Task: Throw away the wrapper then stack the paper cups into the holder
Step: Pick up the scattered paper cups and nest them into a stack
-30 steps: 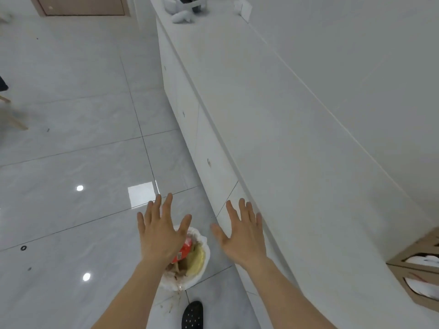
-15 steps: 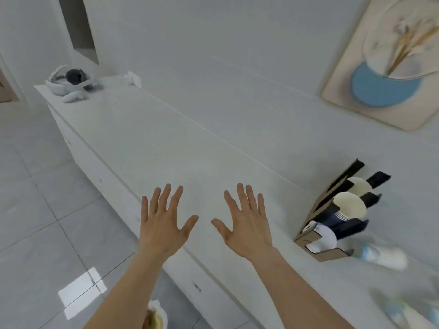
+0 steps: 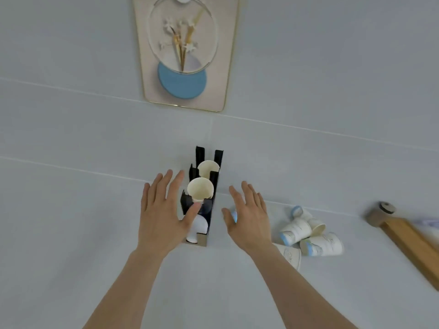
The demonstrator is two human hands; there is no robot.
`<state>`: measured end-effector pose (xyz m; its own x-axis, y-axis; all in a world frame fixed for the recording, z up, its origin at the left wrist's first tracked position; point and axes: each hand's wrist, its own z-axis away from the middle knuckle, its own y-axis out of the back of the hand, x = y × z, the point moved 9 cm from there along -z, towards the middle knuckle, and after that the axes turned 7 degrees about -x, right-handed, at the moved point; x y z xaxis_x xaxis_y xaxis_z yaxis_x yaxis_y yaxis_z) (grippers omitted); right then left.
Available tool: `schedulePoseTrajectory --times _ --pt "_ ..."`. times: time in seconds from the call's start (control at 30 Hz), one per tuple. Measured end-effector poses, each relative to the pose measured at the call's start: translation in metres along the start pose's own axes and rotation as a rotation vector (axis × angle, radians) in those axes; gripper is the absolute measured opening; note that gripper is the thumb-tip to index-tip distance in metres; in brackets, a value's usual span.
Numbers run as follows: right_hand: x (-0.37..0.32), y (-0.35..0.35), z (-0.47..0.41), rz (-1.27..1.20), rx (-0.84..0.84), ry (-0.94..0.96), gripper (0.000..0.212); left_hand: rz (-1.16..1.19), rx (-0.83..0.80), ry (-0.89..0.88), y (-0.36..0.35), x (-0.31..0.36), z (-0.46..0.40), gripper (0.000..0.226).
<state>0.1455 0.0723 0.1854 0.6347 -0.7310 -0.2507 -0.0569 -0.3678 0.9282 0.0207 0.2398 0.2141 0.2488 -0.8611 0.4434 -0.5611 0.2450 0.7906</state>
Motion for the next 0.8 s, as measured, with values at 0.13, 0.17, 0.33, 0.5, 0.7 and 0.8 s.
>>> schedulePoseTrajectory --times 0.13,0.17,0.33,0.5,0.7,0.8 --pt "0.113 0.011 0.011 -0.051 -0.01 -0.217 0.058 0.034 -0.075 -0.131 -0.066 0.085 -0.029 0.078" --pt "0.141 0.01 0.016 -0.067 -0.036 -0.275 0.058 0.042 -0.101 -0.157 -0.086 0.105 -0.034 0.078" --pt "0.259 -0.005 0.047 -0.183 -0.137 -0.535 0.057 0.064 -0.263 -0.256 -0.188 0.178 -0.036 0.078" --pt "0.336 -0.051 0.089 -0.472 -0.29 -0.83 0.045 0.044 -0.496 -0.259 -0.284 0.205 -0.015 0.086" --pt "0.337 -0.114 0.124 -0.864 -0.459 -1.03 0.037 -0.064 -0.796 -0.245 -0.357 0.209 0.031 0.106" --pt "0.323 -0.118 0.117 -0.896 -0.454 -0.949 0.027 -0.07 -0.894 -0.233 -0.378 0.203 0.049 0.112"
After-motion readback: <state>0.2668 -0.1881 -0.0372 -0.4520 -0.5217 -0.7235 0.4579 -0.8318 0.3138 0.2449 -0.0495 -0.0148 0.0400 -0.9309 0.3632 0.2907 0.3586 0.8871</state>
